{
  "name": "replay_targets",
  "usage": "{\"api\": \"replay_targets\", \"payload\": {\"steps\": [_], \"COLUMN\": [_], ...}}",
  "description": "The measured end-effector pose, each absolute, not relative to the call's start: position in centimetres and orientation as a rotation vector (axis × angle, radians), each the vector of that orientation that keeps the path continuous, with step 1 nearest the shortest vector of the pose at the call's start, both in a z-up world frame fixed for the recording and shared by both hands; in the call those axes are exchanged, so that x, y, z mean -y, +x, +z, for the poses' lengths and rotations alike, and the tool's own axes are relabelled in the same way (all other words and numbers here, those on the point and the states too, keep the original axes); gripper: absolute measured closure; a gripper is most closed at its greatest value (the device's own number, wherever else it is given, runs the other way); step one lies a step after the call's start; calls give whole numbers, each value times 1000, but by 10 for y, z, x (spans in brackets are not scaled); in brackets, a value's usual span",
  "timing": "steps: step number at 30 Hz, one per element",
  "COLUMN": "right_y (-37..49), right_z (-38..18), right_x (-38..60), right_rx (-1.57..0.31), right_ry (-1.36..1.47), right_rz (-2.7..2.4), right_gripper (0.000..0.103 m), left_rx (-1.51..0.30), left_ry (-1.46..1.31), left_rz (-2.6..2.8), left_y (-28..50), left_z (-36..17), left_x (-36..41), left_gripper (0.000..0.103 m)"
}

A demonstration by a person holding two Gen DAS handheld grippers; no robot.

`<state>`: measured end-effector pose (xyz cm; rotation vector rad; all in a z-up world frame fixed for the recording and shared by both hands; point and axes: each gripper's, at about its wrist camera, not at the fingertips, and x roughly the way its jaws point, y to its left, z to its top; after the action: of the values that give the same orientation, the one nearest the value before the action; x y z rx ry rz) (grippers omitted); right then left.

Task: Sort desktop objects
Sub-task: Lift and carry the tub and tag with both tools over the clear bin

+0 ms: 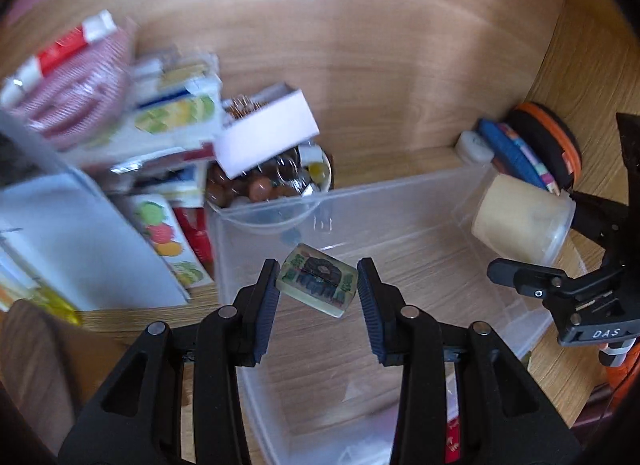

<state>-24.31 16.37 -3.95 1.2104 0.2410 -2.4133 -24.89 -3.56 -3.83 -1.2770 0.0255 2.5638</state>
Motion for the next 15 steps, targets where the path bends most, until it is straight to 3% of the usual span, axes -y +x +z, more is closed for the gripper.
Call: {"api": "replay_targets", "payload": {"steps": [15], "right_y": [-257], "right_z": [-70], "right_x": [-142], "right_rx": [-434], "right_ry": [1338], "right_rz": [-2330], "right_gripper": [36], "left_rx": [-209], "left_ry": [-1365], "left_rz": [2497], "left_y": [-269], "left_z": [-63], "left_x": [10], "left_gripper": [64]}}
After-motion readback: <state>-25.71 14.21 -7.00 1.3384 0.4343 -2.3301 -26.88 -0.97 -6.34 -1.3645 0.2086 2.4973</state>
